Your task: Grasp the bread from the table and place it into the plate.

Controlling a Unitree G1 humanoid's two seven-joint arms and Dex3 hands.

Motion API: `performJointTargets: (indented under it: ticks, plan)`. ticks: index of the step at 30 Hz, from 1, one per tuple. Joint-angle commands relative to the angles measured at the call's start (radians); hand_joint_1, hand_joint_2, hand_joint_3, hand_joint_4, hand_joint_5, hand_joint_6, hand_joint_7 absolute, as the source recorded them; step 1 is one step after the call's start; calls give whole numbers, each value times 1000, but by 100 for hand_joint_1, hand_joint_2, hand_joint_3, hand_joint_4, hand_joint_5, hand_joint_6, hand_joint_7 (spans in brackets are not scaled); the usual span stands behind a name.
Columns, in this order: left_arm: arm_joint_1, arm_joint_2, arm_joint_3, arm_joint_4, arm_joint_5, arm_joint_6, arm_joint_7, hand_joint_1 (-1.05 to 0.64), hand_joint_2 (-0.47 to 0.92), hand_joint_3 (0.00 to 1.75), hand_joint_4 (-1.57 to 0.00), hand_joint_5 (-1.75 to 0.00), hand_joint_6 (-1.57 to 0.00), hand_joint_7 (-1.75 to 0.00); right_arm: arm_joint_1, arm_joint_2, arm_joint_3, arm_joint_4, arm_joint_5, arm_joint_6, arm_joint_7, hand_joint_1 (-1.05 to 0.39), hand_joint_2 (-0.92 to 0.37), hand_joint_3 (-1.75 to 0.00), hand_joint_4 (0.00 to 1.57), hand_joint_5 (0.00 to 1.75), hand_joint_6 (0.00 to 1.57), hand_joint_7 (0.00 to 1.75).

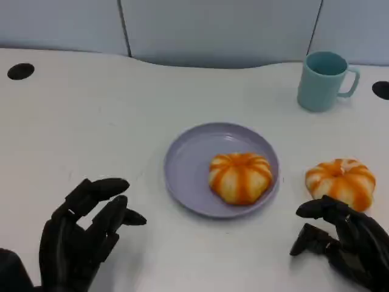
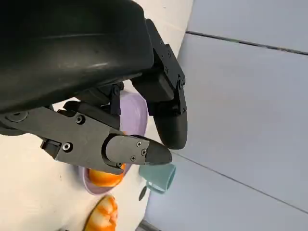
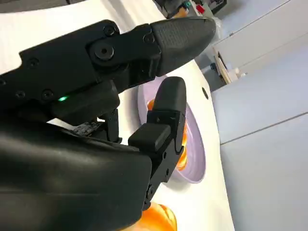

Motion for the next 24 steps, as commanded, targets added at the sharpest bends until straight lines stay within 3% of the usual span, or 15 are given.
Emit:
performJointTargets:
  ticks: [1,5,10,24]
  plan:
    - [9,9,14,14,6,-11,-7,-31,92,28,-70,-153,-74,-107,5,-17,-2,25,-14,-3,-13,-49,-92,-17,63,139,67,94]
    - [13,10,13,64,39,-69,-25,-28,91,40,-70,-159,-73,-117,3,-22,-8,22,-9,-3,-11,-49,-92,-16,63,139,66,93]
    - [-4,18,16,132,59,-102,-44,-29,90,41,-68,-163,-69,-129,0,-27,-14,25,-2,10,-3,-48,-92,-16,63,140,67,92]
    - [-71,39,33,225,77,-108,-53,-31,88,43,-67,-168,-66,-129,-40,-41,-31,88,-6,-9,-4,-48,-92,-16,63,140,68,93]
